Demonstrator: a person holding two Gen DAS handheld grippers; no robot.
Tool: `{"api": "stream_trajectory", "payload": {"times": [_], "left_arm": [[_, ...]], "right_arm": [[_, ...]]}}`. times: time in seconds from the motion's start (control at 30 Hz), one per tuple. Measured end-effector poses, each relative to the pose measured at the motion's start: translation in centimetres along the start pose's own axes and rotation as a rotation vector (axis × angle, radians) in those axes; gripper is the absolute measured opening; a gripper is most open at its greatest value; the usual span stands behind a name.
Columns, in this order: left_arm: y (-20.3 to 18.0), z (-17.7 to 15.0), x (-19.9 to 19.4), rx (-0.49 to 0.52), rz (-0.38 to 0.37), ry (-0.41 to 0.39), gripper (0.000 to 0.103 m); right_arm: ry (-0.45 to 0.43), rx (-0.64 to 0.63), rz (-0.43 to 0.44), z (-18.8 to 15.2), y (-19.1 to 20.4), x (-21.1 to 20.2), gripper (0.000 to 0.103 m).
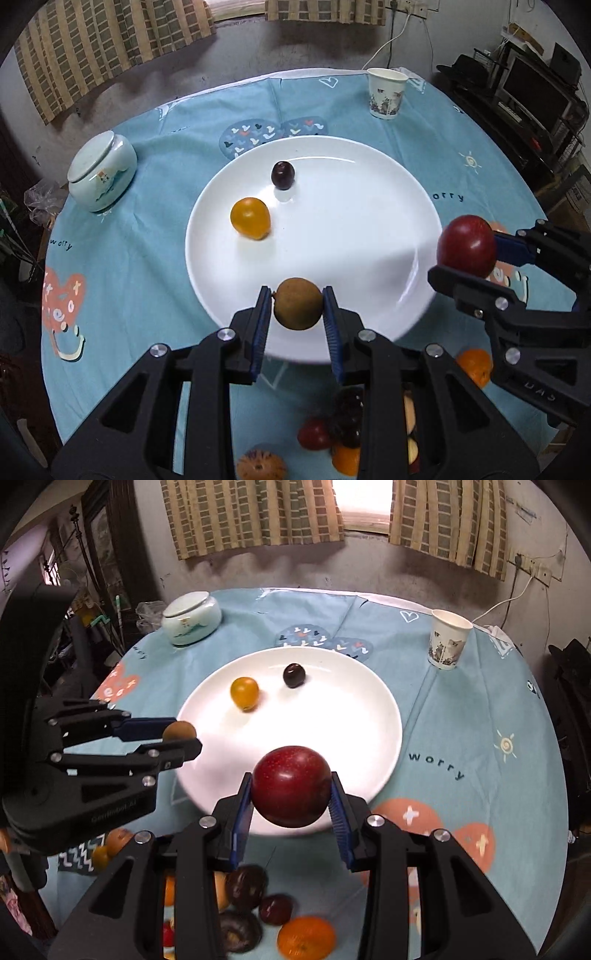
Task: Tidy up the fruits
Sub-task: 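Lower both held fruits onto the white plate and open both tools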
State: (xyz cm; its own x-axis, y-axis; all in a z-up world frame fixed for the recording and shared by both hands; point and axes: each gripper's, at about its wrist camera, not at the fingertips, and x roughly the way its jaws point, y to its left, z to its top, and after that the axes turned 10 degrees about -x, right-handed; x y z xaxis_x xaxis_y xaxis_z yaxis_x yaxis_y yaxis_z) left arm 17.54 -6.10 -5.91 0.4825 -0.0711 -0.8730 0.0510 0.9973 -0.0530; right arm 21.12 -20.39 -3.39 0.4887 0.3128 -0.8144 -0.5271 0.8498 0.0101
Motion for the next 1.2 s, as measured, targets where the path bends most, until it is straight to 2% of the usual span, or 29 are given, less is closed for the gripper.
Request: {"api": "stream_trajectory", "payload": {"times": [0.33, 0.87, 0.9, 0.97, 1.0, 1.07, 1.13, 1.2], "left_arm": [[0.7, 0.8, 3.3, -0.021, 0.015, 0.038, 0.028], [1.3, 1.7, 4.8, -0.039, 0.035, 0.054, 0.028], [1.3, 1.8, 4.8, -0.039, 0.037, 0.054, 0.03], [1.2, 2.0, 4.7, -0.034, 0.028, 0.043, 0.056], [1.0, 2.1, 4.5, -0.026, 0.06, 0.02, 0.06], [1.2, 2.3, 4.2, -0.028, 0.05, 0.017, 0.063], [1.7, 2.6, 4.0, -0.049, 0.049, 0.015, 0.065], [2.2, 2.7, 3.5, -0.063, 0.043, 0.009, 0.067]], "right_arm": [[0.038, -0.012, 0.004, 1.7, -0.8, 3.4, 0.039], [0.082, -0.018, -0.014, 2.5, -1.3, 5.5, 0.04], [0.091, -0.023, -0.021, 2.7, -1.2, 5.7, 0.04], [0.112, -0.032, -0.058, 2.8, -1.2, 6.1, 0.041], [0.115, -0.026, -0.055, 3.0, -1.3, 6.2, 0.042], [0.102, 0.0, -0.055, 3.2, -1.9, 6.0, 0.044], [0.084, 0.009, -0.072, 3.4, -2.2, 5.5, 0.062], [0.064, 0.033, -0.052, 3.6, -2.6, 4.7, 0.063]]}}
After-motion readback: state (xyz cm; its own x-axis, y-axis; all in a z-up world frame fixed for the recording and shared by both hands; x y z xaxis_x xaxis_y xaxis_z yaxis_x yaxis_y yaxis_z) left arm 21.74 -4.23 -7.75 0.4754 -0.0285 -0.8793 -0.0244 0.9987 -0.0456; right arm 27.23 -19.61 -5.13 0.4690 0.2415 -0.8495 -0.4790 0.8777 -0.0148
